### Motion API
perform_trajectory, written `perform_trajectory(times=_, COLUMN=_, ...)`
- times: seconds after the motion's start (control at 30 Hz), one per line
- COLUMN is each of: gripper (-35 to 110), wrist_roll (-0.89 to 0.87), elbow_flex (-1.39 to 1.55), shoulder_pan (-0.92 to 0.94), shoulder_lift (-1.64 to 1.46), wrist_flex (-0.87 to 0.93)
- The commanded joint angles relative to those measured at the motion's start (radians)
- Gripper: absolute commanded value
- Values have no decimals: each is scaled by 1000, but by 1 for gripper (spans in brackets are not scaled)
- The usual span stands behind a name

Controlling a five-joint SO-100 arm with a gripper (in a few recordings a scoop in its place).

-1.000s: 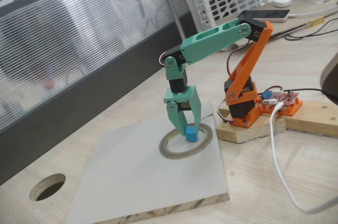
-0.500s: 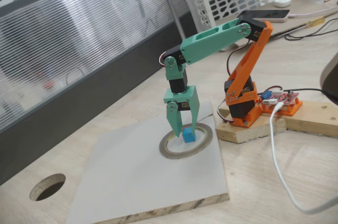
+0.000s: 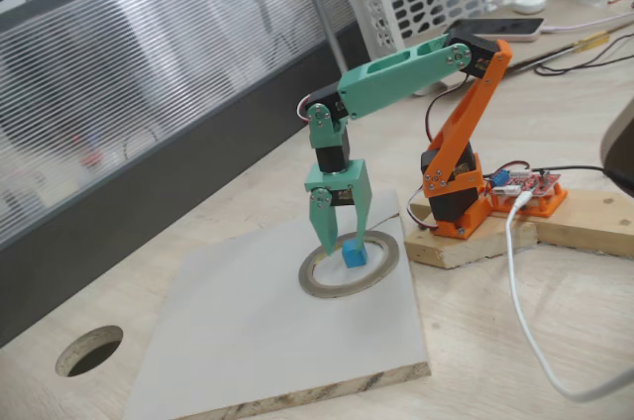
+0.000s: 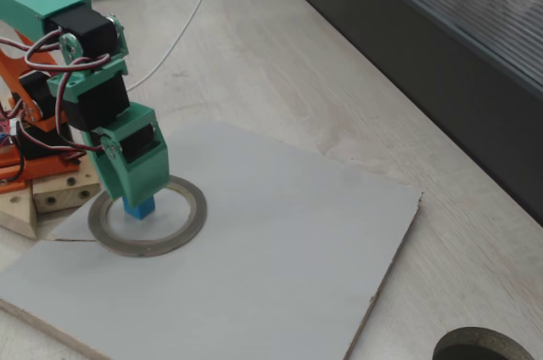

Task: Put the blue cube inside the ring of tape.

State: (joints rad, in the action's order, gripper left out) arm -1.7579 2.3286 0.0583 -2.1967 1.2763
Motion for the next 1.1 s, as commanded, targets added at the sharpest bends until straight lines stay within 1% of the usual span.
perform_trajectory(times=0.0, gripper=26, wrist_roll=-8, elbow_flex=-120, shoulder_pan=12, shoulder_lift=-28, wrist_flex=78)
perform_trajectory(times=0.2, gripper=26, wrist_roll=-8, elbow_flex=-311, shoulder_pan=12, shoulder_lift=-14, wrist_flex=336)
perform_trajectory(times=0.3, gripper=26, wrist_roll=-8, elbow_flex=-374, shoulder_pan=12, shoulder_lift=-12, wrist_flex=410)
perform_trajectory(times=0.57, gripper=26, wrist_roll=-8, elbow_flex=-377, shoulder_pan=20, shoulder_lift=-12, wrist_flex=420)
perform_trajectory(times=0.63, gripper=26, wrist_roll=-8, elbow_flex=-377, shoulder_pan=77, shoulder_lift=-12, wrist_flex=420)
perform_trajectory(times=0.83, gripper=26, wrist_roll=5, elbow_flex=-376, shoulder_pan=344, shoulder_lift=-12, wrist_flex=420)
perform_trajectory(times=0.9, gripper=26, wrist_roll=5, elbow_flex=-374, shoulder_pan=376, shoulder_lift=-12, wrist_flex=420)
perform_trajectory(times=1.07, gripper=26, wrist_roll=5, elbow_flex=-374, shoulder_pan=379, shoulder_lift=-12, wrist_flex=420)
